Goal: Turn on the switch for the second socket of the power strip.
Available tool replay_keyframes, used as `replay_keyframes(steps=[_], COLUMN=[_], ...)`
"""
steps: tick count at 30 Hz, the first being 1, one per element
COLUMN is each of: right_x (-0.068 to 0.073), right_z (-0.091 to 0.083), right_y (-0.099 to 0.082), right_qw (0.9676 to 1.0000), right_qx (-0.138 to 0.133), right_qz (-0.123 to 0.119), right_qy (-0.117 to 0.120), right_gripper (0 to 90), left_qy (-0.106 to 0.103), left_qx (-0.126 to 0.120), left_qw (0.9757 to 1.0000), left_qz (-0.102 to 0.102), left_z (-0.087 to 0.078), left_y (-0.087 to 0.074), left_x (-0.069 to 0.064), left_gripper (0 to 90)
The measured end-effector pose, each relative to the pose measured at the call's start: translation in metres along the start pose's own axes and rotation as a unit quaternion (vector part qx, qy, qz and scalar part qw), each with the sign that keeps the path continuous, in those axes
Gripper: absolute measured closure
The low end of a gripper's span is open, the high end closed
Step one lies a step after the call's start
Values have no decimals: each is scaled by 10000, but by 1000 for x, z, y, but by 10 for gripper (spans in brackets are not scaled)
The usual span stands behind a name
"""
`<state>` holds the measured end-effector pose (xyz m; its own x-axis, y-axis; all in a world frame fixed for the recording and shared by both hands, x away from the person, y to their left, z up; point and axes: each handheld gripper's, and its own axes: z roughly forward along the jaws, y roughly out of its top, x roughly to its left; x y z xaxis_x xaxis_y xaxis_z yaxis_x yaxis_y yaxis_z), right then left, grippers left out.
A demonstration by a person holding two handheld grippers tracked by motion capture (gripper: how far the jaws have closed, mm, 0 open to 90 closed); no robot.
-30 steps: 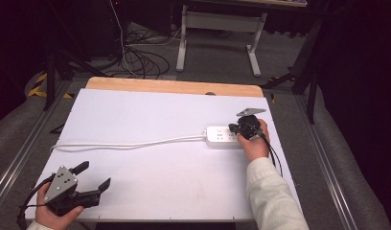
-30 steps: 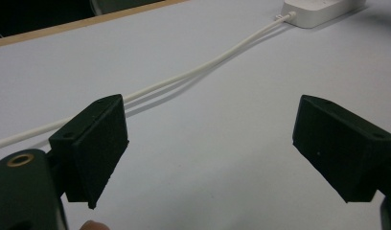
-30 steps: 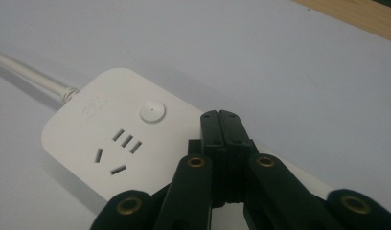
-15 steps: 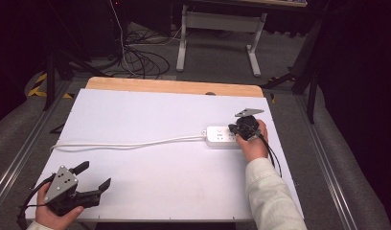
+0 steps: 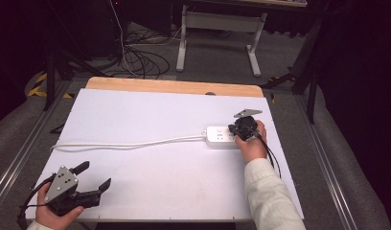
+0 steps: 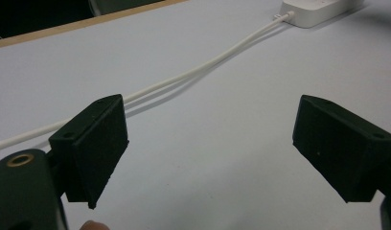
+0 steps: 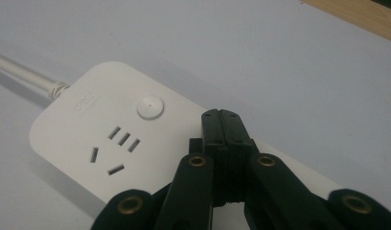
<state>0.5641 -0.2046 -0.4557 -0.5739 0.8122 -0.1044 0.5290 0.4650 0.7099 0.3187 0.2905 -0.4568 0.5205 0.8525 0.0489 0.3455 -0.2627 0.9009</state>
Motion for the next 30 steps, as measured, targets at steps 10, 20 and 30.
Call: replay_keyframes(steps=[10, 20, 30], right_x=[1, -1, 1], right_z=[-1, 0, -5], right_y=[1, 2, 2], right_qw=[9999, 9998, 10000], right_qx=[121, 152, 34], right_qz=[23, 100, -44], right_qy=[-20, 25, -22], right_gripper=[900, 900, 900], left_qy=[-2, 8, 7], left_qx=[-3, -14, -34], left_qw=[10000, 10000, 10000], left_qz=[9, -6, -48], left_z=[0, 1, 0], left_y=[0, 0, 1], left_x=[0, -1, 0], left_gripper=[125, 125, 125])
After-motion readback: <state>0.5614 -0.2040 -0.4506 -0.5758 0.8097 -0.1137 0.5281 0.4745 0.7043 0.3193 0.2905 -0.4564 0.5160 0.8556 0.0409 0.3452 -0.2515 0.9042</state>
